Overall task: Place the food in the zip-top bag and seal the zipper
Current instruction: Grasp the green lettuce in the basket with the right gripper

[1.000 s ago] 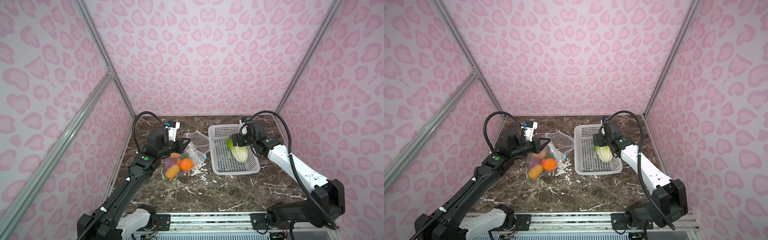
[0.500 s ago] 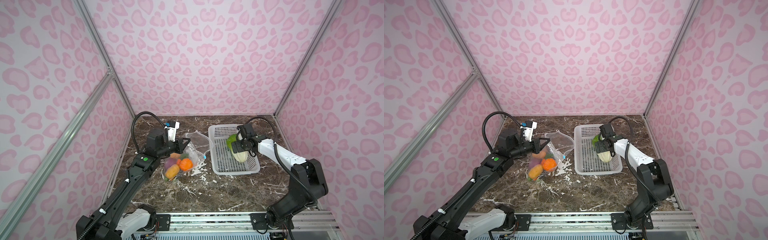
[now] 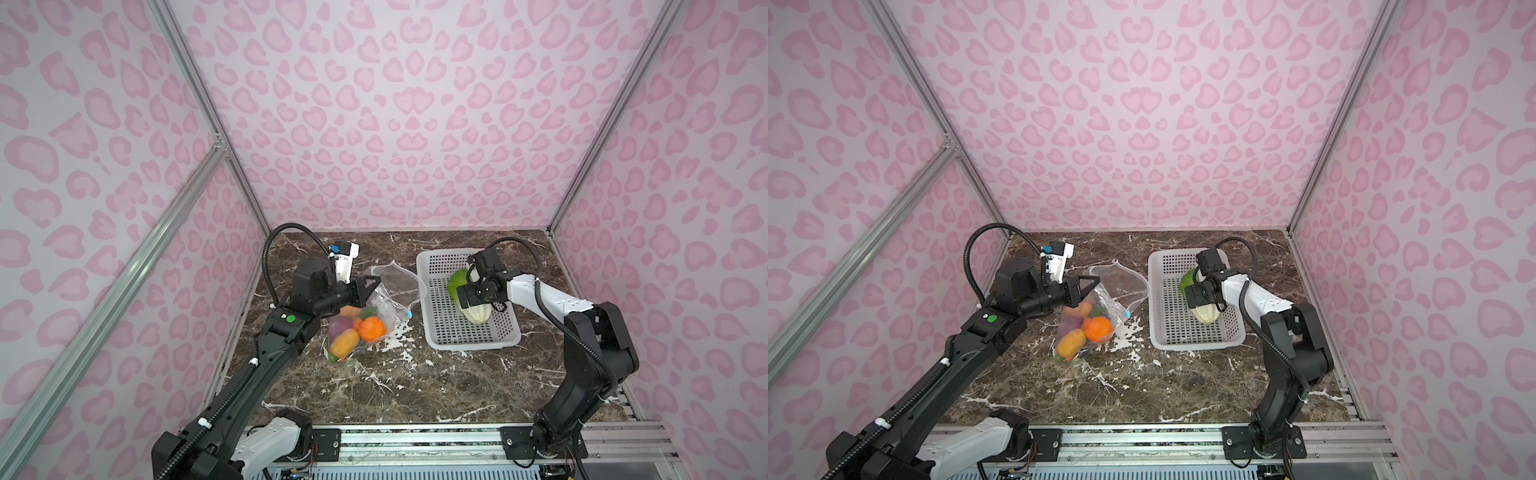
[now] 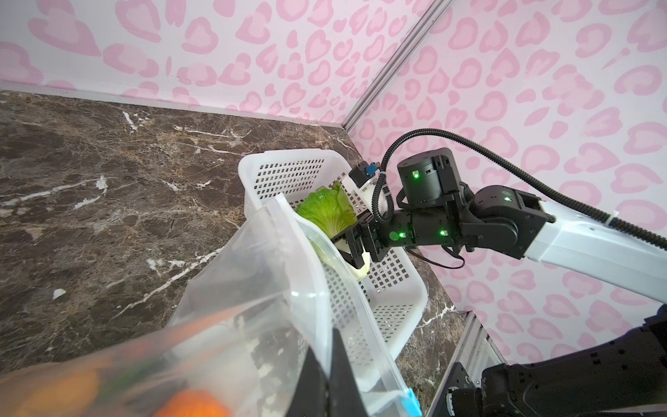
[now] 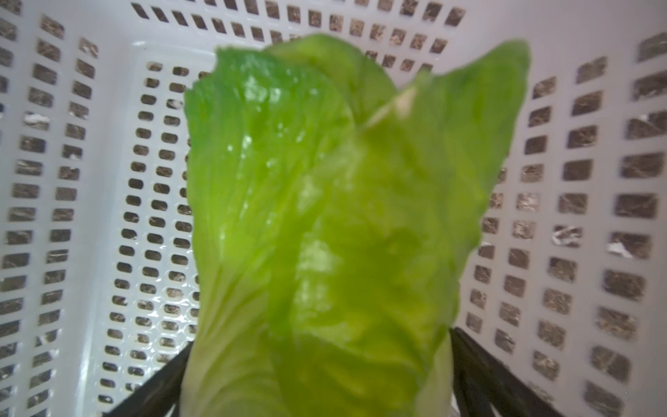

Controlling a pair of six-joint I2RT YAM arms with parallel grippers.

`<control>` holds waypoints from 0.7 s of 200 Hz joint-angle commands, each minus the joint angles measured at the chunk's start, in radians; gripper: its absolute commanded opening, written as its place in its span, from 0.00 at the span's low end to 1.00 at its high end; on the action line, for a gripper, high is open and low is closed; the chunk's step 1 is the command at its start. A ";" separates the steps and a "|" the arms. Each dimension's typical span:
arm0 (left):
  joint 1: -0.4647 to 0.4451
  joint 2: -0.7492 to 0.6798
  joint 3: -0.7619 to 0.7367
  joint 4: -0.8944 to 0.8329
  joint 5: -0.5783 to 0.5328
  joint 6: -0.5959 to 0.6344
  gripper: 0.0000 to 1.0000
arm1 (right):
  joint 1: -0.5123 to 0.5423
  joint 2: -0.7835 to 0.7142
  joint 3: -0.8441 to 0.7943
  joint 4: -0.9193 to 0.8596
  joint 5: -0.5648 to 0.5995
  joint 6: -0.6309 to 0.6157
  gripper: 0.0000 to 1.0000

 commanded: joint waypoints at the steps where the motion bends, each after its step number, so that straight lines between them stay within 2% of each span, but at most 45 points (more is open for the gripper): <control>1: 0.001 0.001 -0.001 0.029 0.002 0.007 0.02 | -0.002 0.015 0.002 0.021 -0.048 0.014 0.98; 88: 0.001 -0.001 -0.001 0.029 0.001 0.007 0.02 | -0.001 0.056 0.025 0.009 -0.072 0.021 0.98; 140: 0.001 -0.006 -0.002 0.029 -0.001 0.007 0.02 | -0.001 0.064 0.030 0.009 -0.095 0.037 0.78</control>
